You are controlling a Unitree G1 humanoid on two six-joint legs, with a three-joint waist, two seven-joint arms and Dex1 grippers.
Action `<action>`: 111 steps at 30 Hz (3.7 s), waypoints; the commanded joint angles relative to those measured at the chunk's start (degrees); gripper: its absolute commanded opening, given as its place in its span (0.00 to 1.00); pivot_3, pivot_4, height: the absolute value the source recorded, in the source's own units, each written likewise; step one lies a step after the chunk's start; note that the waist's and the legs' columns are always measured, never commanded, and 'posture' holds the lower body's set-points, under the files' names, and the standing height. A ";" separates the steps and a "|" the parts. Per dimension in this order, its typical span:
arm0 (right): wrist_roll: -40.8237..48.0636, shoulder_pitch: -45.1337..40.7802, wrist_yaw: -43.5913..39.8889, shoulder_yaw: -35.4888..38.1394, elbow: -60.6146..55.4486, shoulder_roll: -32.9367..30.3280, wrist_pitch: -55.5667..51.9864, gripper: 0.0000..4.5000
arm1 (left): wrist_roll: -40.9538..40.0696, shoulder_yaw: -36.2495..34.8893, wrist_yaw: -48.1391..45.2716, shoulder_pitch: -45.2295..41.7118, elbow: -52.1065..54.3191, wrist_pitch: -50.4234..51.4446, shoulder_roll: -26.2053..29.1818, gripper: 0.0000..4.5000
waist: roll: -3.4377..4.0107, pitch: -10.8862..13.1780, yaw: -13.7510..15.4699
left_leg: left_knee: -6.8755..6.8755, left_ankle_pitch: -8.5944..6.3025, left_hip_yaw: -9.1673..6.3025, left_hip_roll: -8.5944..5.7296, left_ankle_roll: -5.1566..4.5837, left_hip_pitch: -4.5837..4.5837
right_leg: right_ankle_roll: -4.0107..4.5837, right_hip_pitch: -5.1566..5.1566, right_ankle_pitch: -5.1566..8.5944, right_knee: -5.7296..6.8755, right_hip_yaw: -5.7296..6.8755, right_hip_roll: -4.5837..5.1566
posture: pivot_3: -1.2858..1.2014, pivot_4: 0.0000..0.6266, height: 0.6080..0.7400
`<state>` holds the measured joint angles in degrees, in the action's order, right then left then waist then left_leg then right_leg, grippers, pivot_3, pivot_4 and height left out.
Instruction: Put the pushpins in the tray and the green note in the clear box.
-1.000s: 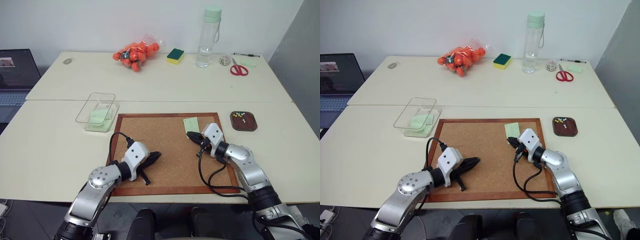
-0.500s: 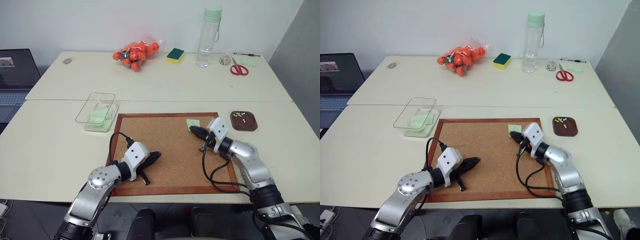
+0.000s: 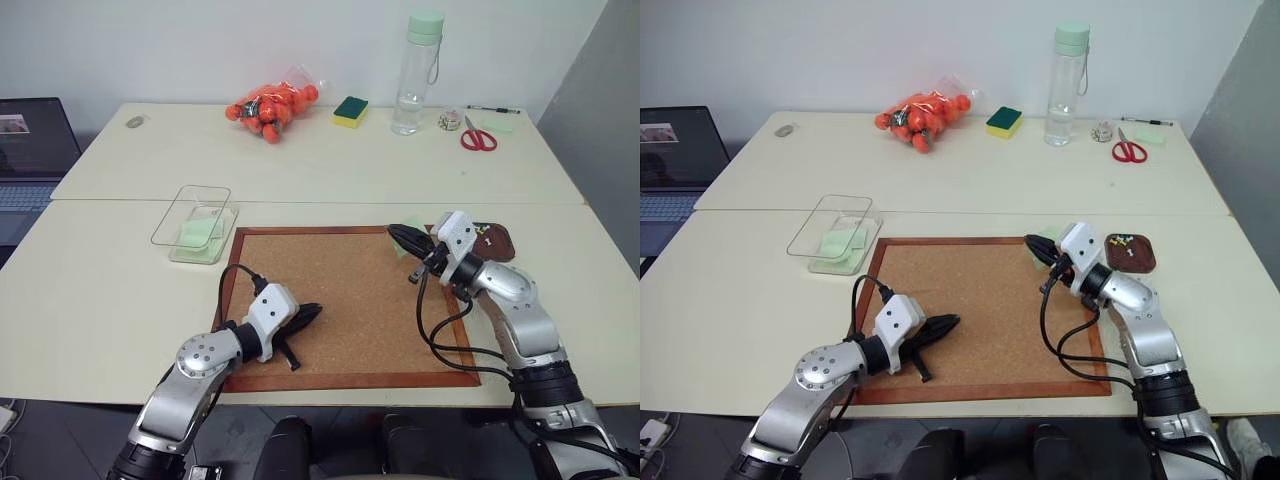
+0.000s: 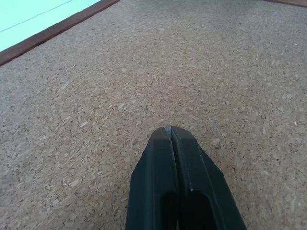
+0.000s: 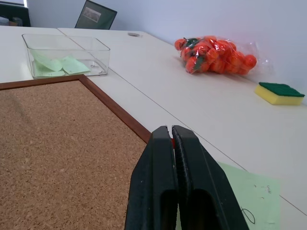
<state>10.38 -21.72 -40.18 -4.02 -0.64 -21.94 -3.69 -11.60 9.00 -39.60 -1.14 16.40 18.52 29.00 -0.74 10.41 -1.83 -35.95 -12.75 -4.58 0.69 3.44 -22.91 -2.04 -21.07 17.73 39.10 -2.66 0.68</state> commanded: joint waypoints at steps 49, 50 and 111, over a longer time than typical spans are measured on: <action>5.16 -8.55 4.03 -0.78 -15.92 2.92 -19.78 0.00 | -15.75 -3.72 8.35 -27.31 -14.86 8.36 -25.70 0.62 | -0.20 0.12 0.06 | -0.02 0.01 -0.02 -0.11 0.01 -0.14 | 0.02 -0.08 -0.04 -0.02 0.03 -0.09 | 0.52 0.24 1.00; 5.20 -8.55 4.08 -0.76 -16.03 2.95 -19.77 0.00 | -15.48 -3.48 8.30 -27.34 -15.05 8.30 -25.83 0.58 | -0.20 0.12 0.04 | -0.02 0.01 -0.02 -0.10 0.01 -0.14 | 0.02 -0.08 -0.04 -0.03 0.03 -0.09 | 0.52 0.24 1.00; -0.78 -9.80 13.20 12.54 17.81 -12.84 -22.89 0.32 | -19.20 -7.80 10.85 -14.36 2.78 18.32 -15.90 0.00 | -0.23 0.14 -0.02 | 0.00 0.01 0.09 -0.09 0.01 -0.16 | 0.03 -0.13 -0.04 -0.05 -0.07 -0.09 | 0.52 0.24 1.00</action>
<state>10.04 -30.31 -26.57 7.76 17.67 -33.68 -27.96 -30.11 1.45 -29.14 -15.44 16.33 37.08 13.11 -0.97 10.55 -1.85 -35.95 -12.74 -4.49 0.59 3.46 -23.07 -2.02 -21.19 17.69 39.05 -2.73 0.60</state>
